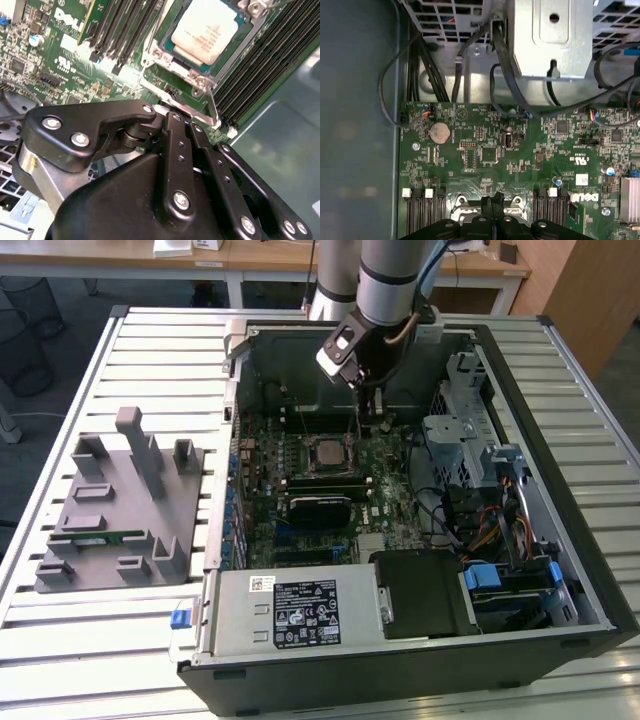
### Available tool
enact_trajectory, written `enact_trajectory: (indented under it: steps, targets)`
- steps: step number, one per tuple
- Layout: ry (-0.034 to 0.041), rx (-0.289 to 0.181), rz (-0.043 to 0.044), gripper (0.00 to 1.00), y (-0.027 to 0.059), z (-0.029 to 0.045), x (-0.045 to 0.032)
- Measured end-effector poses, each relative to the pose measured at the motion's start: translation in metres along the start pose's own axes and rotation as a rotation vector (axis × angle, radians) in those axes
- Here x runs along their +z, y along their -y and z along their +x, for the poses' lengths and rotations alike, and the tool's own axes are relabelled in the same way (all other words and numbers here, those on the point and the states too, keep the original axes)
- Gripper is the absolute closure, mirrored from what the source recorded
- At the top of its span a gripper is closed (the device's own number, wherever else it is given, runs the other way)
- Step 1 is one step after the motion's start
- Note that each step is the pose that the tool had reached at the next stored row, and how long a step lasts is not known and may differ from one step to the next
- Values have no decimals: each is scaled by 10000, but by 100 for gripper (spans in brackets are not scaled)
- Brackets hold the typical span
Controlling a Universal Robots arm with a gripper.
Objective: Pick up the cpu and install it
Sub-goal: 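Close the cpu cover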
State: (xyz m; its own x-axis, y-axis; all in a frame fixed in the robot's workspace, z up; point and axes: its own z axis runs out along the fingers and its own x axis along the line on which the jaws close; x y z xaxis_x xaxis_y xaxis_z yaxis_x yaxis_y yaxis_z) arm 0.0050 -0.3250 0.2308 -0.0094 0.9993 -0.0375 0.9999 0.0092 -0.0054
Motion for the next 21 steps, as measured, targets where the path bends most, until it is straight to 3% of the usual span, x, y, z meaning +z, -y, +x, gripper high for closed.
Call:
enact_trajectory:
  steps: [14, 21]
  targets:
    - [-1, -1, -1, 89, 113, 5, 95]
    - [0, 0, -1, 89, 293, 8, 149]
